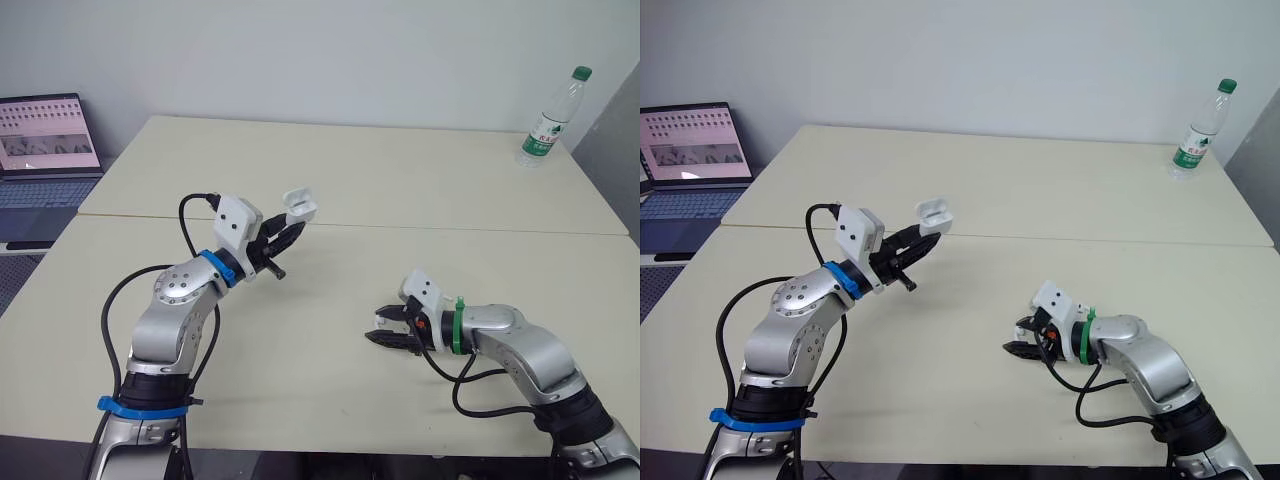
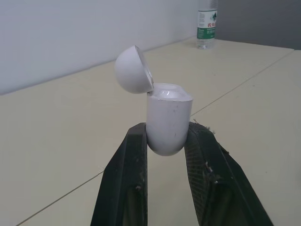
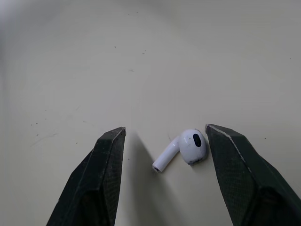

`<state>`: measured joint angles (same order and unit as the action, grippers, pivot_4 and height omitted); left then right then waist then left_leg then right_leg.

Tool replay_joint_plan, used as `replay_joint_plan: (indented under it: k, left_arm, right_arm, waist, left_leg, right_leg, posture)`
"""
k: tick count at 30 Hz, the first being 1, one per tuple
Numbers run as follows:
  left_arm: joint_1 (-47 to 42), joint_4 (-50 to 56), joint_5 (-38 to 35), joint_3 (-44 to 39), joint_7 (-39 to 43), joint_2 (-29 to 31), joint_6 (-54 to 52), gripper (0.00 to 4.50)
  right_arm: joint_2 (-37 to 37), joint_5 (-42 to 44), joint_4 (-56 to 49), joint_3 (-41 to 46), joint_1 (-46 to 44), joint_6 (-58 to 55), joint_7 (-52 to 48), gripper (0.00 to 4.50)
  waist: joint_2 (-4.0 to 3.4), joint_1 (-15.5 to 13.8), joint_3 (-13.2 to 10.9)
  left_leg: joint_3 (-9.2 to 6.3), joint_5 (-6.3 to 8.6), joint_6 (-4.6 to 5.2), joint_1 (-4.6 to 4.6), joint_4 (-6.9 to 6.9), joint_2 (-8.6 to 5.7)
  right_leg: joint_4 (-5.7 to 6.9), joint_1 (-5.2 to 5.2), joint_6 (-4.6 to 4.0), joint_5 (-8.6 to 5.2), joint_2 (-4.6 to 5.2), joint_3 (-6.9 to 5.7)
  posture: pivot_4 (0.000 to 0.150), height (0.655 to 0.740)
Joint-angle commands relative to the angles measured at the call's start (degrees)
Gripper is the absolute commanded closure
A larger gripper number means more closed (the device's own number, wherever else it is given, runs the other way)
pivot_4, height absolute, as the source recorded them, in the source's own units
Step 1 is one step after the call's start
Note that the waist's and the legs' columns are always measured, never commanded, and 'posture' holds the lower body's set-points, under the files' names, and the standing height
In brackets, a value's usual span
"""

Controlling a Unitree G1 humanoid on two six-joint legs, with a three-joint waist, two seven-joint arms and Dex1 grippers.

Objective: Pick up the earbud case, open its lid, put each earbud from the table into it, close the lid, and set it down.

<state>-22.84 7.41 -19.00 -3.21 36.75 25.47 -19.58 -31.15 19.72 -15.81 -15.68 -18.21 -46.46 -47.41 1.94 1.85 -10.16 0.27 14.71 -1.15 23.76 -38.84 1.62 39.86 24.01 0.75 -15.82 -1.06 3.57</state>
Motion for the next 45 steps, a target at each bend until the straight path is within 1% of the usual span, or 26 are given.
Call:
replay_joint_plan:
  k: [1,5,6,8,9,10,11,13,14,17,20,23,26,27,30,32,34,36,37,41,43,45]
  left_arm:
    - [-1.0,0.9,0.0,-1.1,-0.1,0.5,1.3,3.75]
    - [-0.9,1.0,0.1,-1.0,-0.2,0.5,1.5,3.75]
    - [-1.0,0.9,0.2,-1.0,-0.2,0.5,1.6,3.75]
    - [-1.0,0.9,0.3,-1.0,-0.3,0.5,1.7,3.75]
    - [-1.0,0.9,0.3,-1.1,-0.3,0.5,1.7,3.75]
    - [-1.0,0.9,0.3,-1.1,-0.3,0.5,1.8,3.75]
    - [-0.9,1.0,0.3,-1.1,-0.4,0.5,1.8,3.75]
    - [-1.0,0.9,0.4,-1.0,-0.4,0.5,1.9,3.75]
    - [-1.0,0.9,0.6,-0.9,-0.3,0.6,2.0,3.75]
    - [-0.9,0.9,0.8,-0.8,-0.2,0.7,2.3,3.75]
    - [-1.1,0.6,1.0,-0.7,-0.1,0.6,2.5,3.75]
    - [-1.4,0.2,1.1,-0.8,0.1,0.5,2.7,3.75]
    - [-1.7,-0.1,1.2,-0.6,0.2,0.4,2.8,3.75]
    - [-1.8,-0.3,1.2,-0.6,0.2,0.3,2.9,3.75]
    - [-2.0,-0.6,1.3,-0.3,0.3,0.0,3.2,3.75]
    - [-2.1,-0.8,1.3,-0.2,0.3,-0.2,3.4,3.75]
    - [-2.1,-1.2,1.4,0.0,0.4,-0.4,3.9,3.75]
    - [-2.1,-1.5,1.4,0.2,0.4,-0.7,4.4,3.75]
    - [-2.1,-1.7,1.4,0.3,0.5,-0.9,4.7,3.75]
    - [-1.7,-1.6,1.4,0.6,0.3,-1.5,5.5,3.75]
    - [-1.1,-1.2,1.4,0.7,0.1,-1.9,5.7,3.75]
    - [-0.5,-0.6,1.5,0.8,-0.3,-2.3,5.8,3.75]
  right_arm:
    - [0.2,0.6,1.7,-2.1,0.3,-1.2,-1.3,1.67]
    - [0.9,-0.8,3.7,-2.8,0.0,0.7,-1.6,1.67]
    - [1.0,-1.2,4.1,-3.1,0.0,1.3,-1.6,1.87]
    - [1.0,-1.9,4.6,-3.5,0.1,2.4,-1.8,2.28]
    - [1.0,-2.3,4.9,-3.7,0.2,3.1,-1.9,2.65]
    - [1.0,-2.8,5.2,-3.9,0.3,3.9,-2.0,2.94]
    - [1.0,-3.3,5.5,-4.1,0.4,4.7,-2.2,3.39]
    - [0.7,-4.6,6.2,-4.6,0.3,6.8,-2.7,4.1]
    - [0.7,-4.9,6.6,-4.6,0.3,7.6,-2.7,4.26]
    - [0.3,-5.7,7.5,-4.8,0.0,10.2,-3.8,4.26]
    - [0.0,-5.6,7.6,-4.4,-0.5,11.3,-5.5,4.26]
    - [0.3,-3.5,7.0,-3.0,-2.0,11.6,-7.9,4.26]
    - [-1.1,-1.2,5.7,-1.2,-4.8,12.2,-12.3,4.26]
    - [-2.0,-0.8,5.5,-0.8,-6.0,12.6,-14.1,4.26]
    - [-8.0,-0.8,5.9,0.1,-9.6,18.9,-23.6,4.26]
    - [-12.0,-1.8,8.1,0.3,-11.3,25.3,-29.2,4.26]
    - [-15.8,-3.5,12.7,0.6,-12.7,34.4,-35.6,4.26]
    - [-19.6,-4.7,19.7,0.3,-14.0,45.2,-42.3,4.26]
    - [-21.3,-4.7,23.1,-0.5,-14.8,49.9,-44.1,4.26]
    - [-29.8,-5.6,41.2,-11.5,-21.2,71.3,-45.1,4.26]
    - [-31.4,-6.1,48.6,-16.4,-24.2,77.4,-45.1,4.26]
    - [-30.8,-6.6,55.5,-19.5,-26.8,81.4,-45.1,4.26]
  waist:
    - [0.01,0.0,0.0]
    - [0.08,0.0,0.1]
    - [0.13,0.1,0.1]
    - [0.16,0.1,0.2]
    - [0.16,0.1,0.2]
    - [0.16,0.1,0.2]
    - [0.16,0.1,0.2]
    - [0.17,0.1,0.2]
    - [0.17,0.1,0.2]
    - [0.18,0.1,0.2]
    - [0.17,0.1,0.2]
    - [0.18,0.0,0.2]
    - [0.15,0.0,0.1]
    - [0.15,0.0,0.1]
    - [0.11,-0.1,0.1]
    - [0.12,-0.2,0.1]
    - [0.12,-0.2,0.1]
    - [0.12,-0.3,0.1]
    - [0.12,-0.3,0.1]
    - [0.05,-0.1,0.0]
    - [0.04,-0.1,0.0]
    - [0.04,0.0,0.0]
  left_leg:
    - [0.0,0.0,0.0,0.0,0.0,0.0]
    - [0.0,0.0,0.0,-0.02,0.0,0.01]
    - [0.0,0.0,0.0,-0.03,0.0,0.02]
    - [0.0,0.0,0.0,-0.06,0.01,0.04]
    - [0.0,0.0,0.0,-0.08,0.01,0.03]
    - [0.0,0.0,0.0,-0.09,0.01,0.03]
    - [0.0,0.0,0.0,-0.09,0.01,0.03]
    - [0.0,0.0,0.0,-0.09,0.01,0.02]
    - [-0.02,0.0,0.0,-0.09,0.01,0.03]
    - [-0.01,0.0,0.0,-0.13,0.02,0.03]
    - [-0.04,0.01,0.0,-0.46,0.1,0.03]
    - [-0.04,0.02,0.0,-0.68,0.15,0.03]
    - [-0.05,0.02,0.0,-0.68,0.16,0.03]
    - [-0.05,0.02,0.0,-0.68,0.16,0.03]
    - [-0.03,0.02,0.0,-0.68,0.15,0.0]
    - [-0.04,0.02,0.0,-0.67,0.15,-0.01]
    - [-0.08,0.03,0.01,-0.67,0.17,0.0]
    - [-0.08,0.03,0.02,-0.67,0.18,0.0]
    - [-0.08,0.03,0.02,-0.66,0.2,0.0]
    - [0.14,0.04,0.04,-0.66,0.19,-0.02]
    - [0.25,0.05,0.05,-0.71,0.2,0.0]
    - [0.28,0.05,0.06,-0.76,0.23,0.04]
  right_leg:
    - [0.0,0.0,0.0,0.0,0.0,0.0]
    - [0.0,-0.01,0.0,0.0,0.0,0.0]
    - [0.0,-0.02,0.0,0.0,0.0,-0.01]
    - [0.0,-0.03,0.0,0.0,-0.02,0.0]
    - [0.0,-0.05,0.0,0.0,-0.02,0.0]
    - [0.0,-0.07,0.0,0.0,-0.02,0.0]
    - [0.0,-0.07,0.0,0.0,-0.02,-0.01]
    - [-0.01,-0.07,0.0,0.0,-0.02,0.0]
    - [-0.01,-0.08,0.0,0.0,-0.02,-0.02]
    - [-0.01,-0.12,0.0,0.0,-0.02,-0.01]
    - [-0.18,-0.5,-0.01,-0.02,-0.02,-0.04]
    - [-0.34,-0.76,0.0,-0.02,-0.02,-0.05]
    - [-0.35,-0.77,0.0,-0.02,-0.02,-0.06]
    - [-0.35,-0.77,0.0,-0.02,-0.02,-0.06]
    - [-0.37,-0.77,0.01,-0.02,0.01,-0.05]
    - [-0.44,-0.8,0.02,-0.02,0.02,-0.07]
    - [-0.53,-0.83,0.02,-0.02,0.03,-0.13]
    - [-0.65,-0.88,0.03,-0.01,0.03,-0.15]
    - [-0.72,-0.9,0.04,0.0,0.04,-0.15]
    - [-0.79,-0.86,0.13,0.07,0.14,0.01]
    - [-0.79,-0.86,0.14,0.08,0.16,0.08]
    - [-0.79,-0.86,0.13,0.08,0.15,0.11]
  posture:
    - [0.15,0.74]
    - [0.15,0.74]
    - [0.15,0.74]
    - [0.15,0.74]
    - [0.15,0.74]
    - [0.15,0.74]
    - [0.15,0.74]
    - [0.15,0.74]
    - [0.15,0.74]
    - [0.15,0.74]
    - [0.15,0.74]
    - [0.15,0.74]
    - [0.15,0.74]
    - [0.15,0.74]
    - [0.15,0.74]
    - [0.15,0.74]
    - [0.15,0.74]
    - [0.15,0.74]
    - [0.15,0.74]
    - [0.15,0.74]
    - [0.15,0.74]
    - [0.15,0.74]
